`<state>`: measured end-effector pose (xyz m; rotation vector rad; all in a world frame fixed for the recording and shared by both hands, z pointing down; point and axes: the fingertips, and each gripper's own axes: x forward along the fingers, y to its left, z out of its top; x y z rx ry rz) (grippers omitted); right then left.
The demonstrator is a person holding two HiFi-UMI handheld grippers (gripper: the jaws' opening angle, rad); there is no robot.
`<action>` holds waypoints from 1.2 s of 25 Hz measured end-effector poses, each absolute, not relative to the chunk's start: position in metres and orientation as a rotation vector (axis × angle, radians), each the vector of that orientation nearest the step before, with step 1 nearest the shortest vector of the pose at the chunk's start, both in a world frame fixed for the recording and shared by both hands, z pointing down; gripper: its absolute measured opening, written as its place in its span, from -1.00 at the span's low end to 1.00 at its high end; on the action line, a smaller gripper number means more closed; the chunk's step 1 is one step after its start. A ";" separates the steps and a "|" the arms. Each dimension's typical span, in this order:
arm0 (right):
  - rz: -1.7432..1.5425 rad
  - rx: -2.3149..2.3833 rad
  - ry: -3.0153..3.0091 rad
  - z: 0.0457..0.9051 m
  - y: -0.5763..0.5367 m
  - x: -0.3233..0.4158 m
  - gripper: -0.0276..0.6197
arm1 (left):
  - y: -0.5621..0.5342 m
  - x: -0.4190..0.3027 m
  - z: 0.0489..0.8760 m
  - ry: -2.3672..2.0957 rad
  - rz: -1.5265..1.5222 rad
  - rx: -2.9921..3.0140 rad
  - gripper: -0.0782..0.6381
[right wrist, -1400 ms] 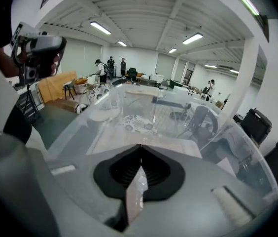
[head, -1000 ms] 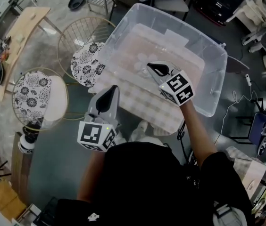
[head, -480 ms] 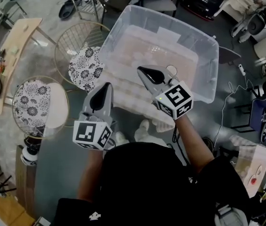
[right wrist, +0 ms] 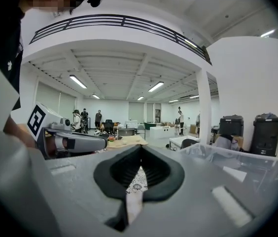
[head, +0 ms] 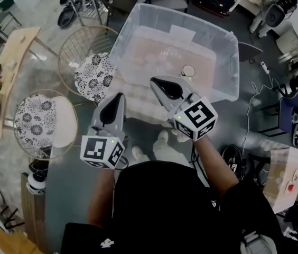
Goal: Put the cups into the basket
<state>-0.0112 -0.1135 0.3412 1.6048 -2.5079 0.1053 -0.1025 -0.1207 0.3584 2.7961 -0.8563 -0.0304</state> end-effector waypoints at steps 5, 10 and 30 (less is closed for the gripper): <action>0.094 1.636 -2.496 0.338 -0.097 -0.021 -0.91 | -0.105 -0.106 0.357 -0.811 -0.025 2.818 -0.76; 0.077 1.653 -2.509 0.333 -0.079 -0.027 -0.91 | -0.088 -0.102 0.350 -0.793 -0.022 2.853 -0.76; 0.045 1.651 -2.574 0.324 0.001 0.001 -0.91 | -0.013 -0.065 0.338 -0.855 -0.014 2.870 -0.76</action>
